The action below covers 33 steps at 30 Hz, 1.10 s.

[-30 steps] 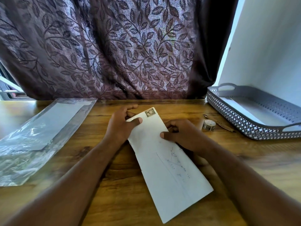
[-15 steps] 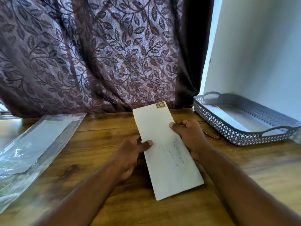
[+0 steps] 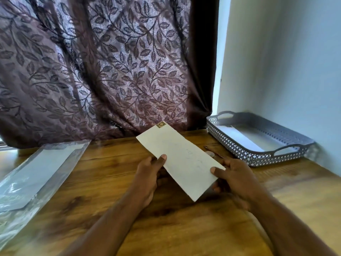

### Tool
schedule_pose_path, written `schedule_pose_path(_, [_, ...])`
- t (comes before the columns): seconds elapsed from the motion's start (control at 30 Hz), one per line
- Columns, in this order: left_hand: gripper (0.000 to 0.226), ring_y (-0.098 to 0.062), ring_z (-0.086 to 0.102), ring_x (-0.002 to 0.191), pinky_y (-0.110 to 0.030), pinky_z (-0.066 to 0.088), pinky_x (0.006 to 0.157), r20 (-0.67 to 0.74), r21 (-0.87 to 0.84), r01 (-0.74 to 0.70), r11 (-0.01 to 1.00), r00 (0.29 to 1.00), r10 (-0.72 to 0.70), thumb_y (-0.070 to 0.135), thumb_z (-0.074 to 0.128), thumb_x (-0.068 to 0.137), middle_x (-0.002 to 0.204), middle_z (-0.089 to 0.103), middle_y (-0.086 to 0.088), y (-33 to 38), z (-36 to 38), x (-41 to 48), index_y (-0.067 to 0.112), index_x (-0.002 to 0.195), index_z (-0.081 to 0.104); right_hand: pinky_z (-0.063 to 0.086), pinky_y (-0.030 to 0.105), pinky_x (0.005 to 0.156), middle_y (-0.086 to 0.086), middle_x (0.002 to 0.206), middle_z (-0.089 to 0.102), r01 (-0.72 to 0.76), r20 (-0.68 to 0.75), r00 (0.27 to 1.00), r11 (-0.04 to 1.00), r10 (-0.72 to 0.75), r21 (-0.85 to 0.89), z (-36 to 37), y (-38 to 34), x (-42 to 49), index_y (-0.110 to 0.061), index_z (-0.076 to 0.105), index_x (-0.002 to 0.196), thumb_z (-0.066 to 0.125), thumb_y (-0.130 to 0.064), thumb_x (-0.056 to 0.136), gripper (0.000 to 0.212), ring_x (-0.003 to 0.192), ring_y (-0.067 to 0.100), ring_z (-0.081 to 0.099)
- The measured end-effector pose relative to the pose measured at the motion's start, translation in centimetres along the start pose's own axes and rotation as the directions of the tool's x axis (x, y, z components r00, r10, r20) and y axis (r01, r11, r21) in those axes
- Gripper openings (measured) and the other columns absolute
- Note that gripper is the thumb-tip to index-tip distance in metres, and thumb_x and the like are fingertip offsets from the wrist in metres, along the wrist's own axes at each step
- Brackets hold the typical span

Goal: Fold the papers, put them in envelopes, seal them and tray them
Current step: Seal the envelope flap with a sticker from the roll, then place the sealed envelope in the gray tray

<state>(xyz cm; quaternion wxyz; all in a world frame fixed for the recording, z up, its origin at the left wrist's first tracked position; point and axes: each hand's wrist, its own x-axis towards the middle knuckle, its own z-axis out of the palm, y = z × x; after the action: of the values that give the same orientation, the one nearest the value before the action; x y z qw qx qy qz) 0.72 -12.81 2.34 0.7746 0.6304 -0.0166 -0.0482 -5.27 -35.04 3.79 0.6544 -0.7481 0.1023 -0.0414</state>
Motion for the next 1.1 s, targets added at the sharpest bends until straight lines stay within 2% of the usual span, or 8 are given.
schedule_pose_path(0.1, [0.036, -0.030, 0.071, 0.106, -0.049, 0.055, 0.096, 0.136, -0.036, -0.002, 0.999, 0.991, 0.007, 0.036, 0.060, 0.097, 0.112, 0.074, -0.011, -0.1, 2.3, -0.8, 0.010, 0.121, 0.065, 0.057, 0.037, 0.054, 0.020, 0.066, 0.068, 0.083, -0.126, 0.990, 0.992, -0.071, 0.094, -2.6, 0.1, 0.2, 0.003, 0.066, 0.107, 0.062, -0.005, 0.098, 0.013, 0.054, 0.028, 0.063])
schedule_pose_path(0.27, [0.028, -0.032, 0.072, 0.098, -0.042, 0.059, 0.088, 0.321, 0.002, 0.044, 0.999, 0.946, -0.042, 0.020, 0.065, 0.095, 0.105, 0.074, -0.019, -1.1, 7.6, -1.7, 0.007, 0.119, 0.062, 0.053, 0.038, 0.059, 0.022, 0.074, 0.069, 0.171, -0.291, 0.950, 0.968, -0.112, 0.185, -8.2, -0.9, 1.3, 0.003, 0.068, 0.106, 0.055, -0.004, 0.099, 0.016, 0.059, 0.029, 0.064])
schedule_pose_path(0.37, [0.027, -0.030, 0.071, 0.087, -0.038, 0.060, 0.079, 0.368, -0.004, 0.027, 1.000, 0.930, -0.024, 0.014, 0.064, 0.094, 0.102, 0.072, -0.025, -1.7, 10.2, -1.6, -0.002, 0.116, 0.062, 0.053, 0.031, 0.050, 0.027, 0.082, 0.068, 0.199, -0.415, 0.903, 0.964, -0.111, 0.176, -11.6, -2.5, 2.8, 0.009, 0.063, 0.108, 0.053, 0.003, 0.097, 0.016, 0.054, 0.027, 0.066])
schedule_pose_path(0.47, [0.026, -0.029, 0.069, 0.082, -0.037, 0.061, 0.074, 0.381, -0.005, 0.022, 1.000, 0.925, -0.018, 0.011, 0.066, 0.093, 0.094, 0.072, -0.023, -2.3, 12.1, -1.4, -0.006, 0.113, 0.061, 0.056, 0.029, 0.043, 0.025, 0.064, 0.066, 0.170, -0.500, 0.862, 0.977, -0.086, 0.125, -14.2, -3.7, 4.2, 0.014, 0.060, 0.113, 0.053, 0.009, 0.094, 0.021, 0.049, 0.029, 0.067])
schedule_pose_path(0.67, [0.015, -0.030, 0.070, 0.078, -0.037, 0.059, 0.068, 0.368, 0.046, 0.007, 0.999, 0.929, -0.024, 0.004, 0.063, 0.094, 0.091, 0.073, -0.025, -3.0, 12.9, -0.8, -0.003, 0.107, 0.065, 0.057, 0.029, 0.041, 0.022, 0.067, 0.055, 0.073, -0.437, 0.899, 0.995, -0.033, 0.074, -16.0, -5.5, 6.4, 0.012, 0.057, 0.089, 0.051, 0.020, 0.090, 0.010, 0.040, 0.023, 0.065])
schedule_pose_path(0.87, [0.014, -0.030, 0.071, 0.078, -0.042, 0.059, 0.074, 0.395, 0.059, 0.012, 0.998, 0.918, -0.034, 0.004, 0.061, 0.095, 0.093, 0.074, -0.024, -3.0, 12.6, -0.9, -0.002, 0.107, 0.066, 0.060, 0.031, 0.046, 0.028, 0.072, 0.058, -0.038, -0.371, 0.929, 0.994, -0.003, -0.101, -15.8, -6.3, 8.7, 0.017, 0.055, 0.101, 0.046, 0.017, 0.095, 0.010, 0.049, 0.030, 0.067])
schedule_pose_path(1.03, [0.016, -0.032, 0.071, 0.082, -0.041, 0.059, 0.076, 0.414, 0.043, 0.010, 0.999, 0.910, -0.027, 0.004, 0.062, 0.095, 0.095, 0.074, -0.024, -2.9, 12.3, -0.8, -0.001, 0.110, 0.065, 0.061, 0.051, 0.083, 0.022, 0.057, 0.069, -0.110, -0.425, 0.905, 0.960, -0.010, -0.256, -16.0, -5.8, 10.7, 0.013, 0.060, 0.098, 0.050, 0.007, 0.096, 0.012, 0.064, 0.038, 0.074])
schedule_pose_path(1.1, [0.017, -0.032, 0.071, 0.082, -0.039, 0.058, 0.074, 0.410, 0.035, 0.005, 0.999, 0.912, -0.019, 0.004, 0.062, 0.095, 0.095, 0.074, -0.024, -3.0, 12.2, -0.6, -0.001, 0.110, 0.065, 0.063, 0.046, 0.075, 0.022, 0.065, 0.070, -0.118, -0.433, 0.901, 0.954, -0.014, -0.276, -15.8, -5.5, 11.2, 0.011, 0.059, 0.097, 0.051, 0.006, 0.095, 0.010, 0.054, 0.027, 0.073])
